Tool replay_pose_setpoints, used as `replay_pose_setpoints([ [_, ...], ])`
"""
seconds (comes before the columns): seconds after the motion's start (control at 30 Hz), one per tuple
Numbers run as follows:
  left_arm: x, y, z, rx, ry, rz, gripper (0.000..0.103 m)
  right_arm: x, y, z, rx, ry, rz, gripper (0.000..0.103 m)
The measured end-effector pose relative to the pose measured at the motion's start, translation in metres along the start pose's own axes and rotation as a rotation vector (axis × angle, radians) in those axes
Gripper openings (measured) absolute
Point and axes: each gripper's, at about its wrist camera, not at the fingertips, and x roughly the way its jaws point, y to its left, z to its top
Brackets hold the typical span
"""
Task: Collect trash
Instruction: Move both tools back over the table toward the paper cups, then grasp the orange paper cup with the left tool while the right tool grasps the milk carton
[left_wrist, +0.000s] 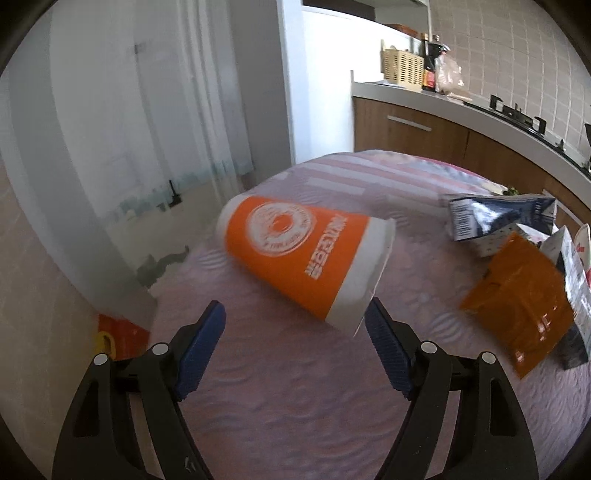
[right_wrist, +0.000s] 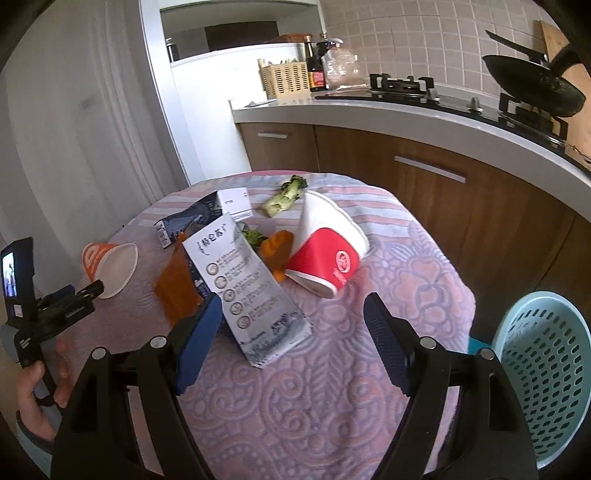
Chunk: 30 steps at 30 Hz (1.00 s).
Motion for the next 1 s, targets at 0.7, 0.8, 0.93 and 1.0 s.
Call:
replay_pose_setpoints([
  [0.7, 0.04, 0.061, 0.026, -0.325, 0.079, -0.318, 0.079, 0.015, 0.022, 0.008, -0.041, 0.008, 0.022, 0.075],
  [0.8, 0.048, 0.047, 0.037, -0.297, 0.096, -0.325, 0.075, 0.019, 0.016, 0.01, -0.032, 0.011, 0.031, 0.075],
  [0.93, 0.058, 0.026, 0.051, -0.238, 0.081, -0.279, 0.074, 0.025, 0.017, 0.011, -0.057, 0.019, 0.052, 0.075],
  [1.0, 0.06, 0.017, 0.056, -0.209, 0.072, -0.267, 0.071, 0.028, 0.021, 0.011, -0.09, 0.023, 0.069, 0.075],
])
